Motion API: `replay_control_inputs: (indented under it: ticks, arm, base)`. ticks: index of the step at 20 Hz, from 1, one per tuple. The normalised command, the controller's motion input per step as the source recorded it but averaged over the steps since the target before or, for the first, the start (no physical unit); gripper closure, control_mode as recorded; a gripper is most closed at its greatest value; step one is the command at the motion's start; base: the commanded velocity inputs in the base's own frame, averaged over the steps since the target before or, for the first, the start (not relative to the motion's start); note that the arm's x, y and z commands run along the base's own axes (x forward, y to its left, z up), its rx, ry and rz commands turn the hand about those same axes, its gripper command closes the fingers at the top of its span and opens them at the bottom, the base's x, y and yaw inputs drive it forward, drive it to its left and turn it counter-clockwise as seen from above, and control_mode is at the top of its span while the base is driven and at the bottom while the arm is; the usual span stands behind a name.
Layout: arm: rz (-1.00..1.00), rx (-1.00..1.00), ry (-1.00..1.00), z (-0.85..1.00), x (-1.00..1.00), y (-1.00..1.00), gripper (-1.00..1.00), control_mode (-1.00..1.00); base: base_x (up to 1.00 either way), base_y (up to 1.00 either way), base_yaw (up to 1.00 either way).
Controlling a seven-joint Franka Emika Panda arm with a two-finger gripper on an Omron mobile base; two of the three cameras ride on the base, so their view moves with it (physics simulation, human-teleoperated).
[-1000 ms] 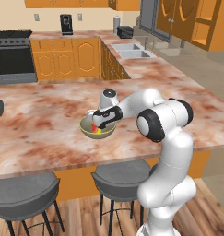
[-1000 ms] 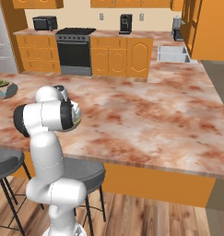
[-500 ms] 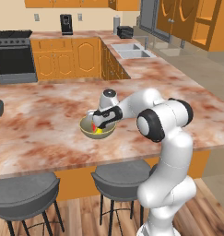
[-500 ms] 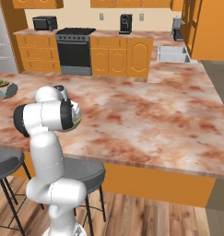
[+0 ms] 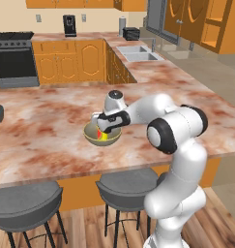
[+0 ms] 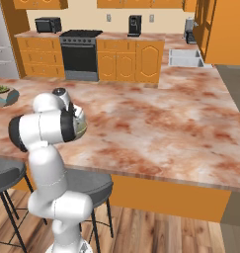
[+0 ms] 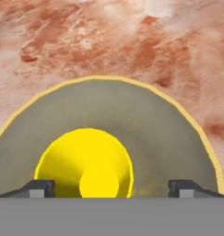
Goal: Place the cup inside the bowl on the dining table and move the bowl to any counter.
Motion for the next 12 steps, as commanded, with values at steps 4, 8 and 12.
replay_control_inputs:
  ticks: [4,8,12]
  arm:
    - [-0.01,0.00,-0.02,0.33,-0.22,0.00,-1.00,-1.00]
    - [-0.01,0.00,-0.01,0.33,-0.26,0.00,-1.00,-1.00]
    - [-0.06,0.00,0.00,0.20,-0.27,-0.06,-1.00,-1.00]
  base:
    - [0.00,0.00,0.00]
    - [0.00,0.00,0.00]
    - [0.00,0.00,0.00]
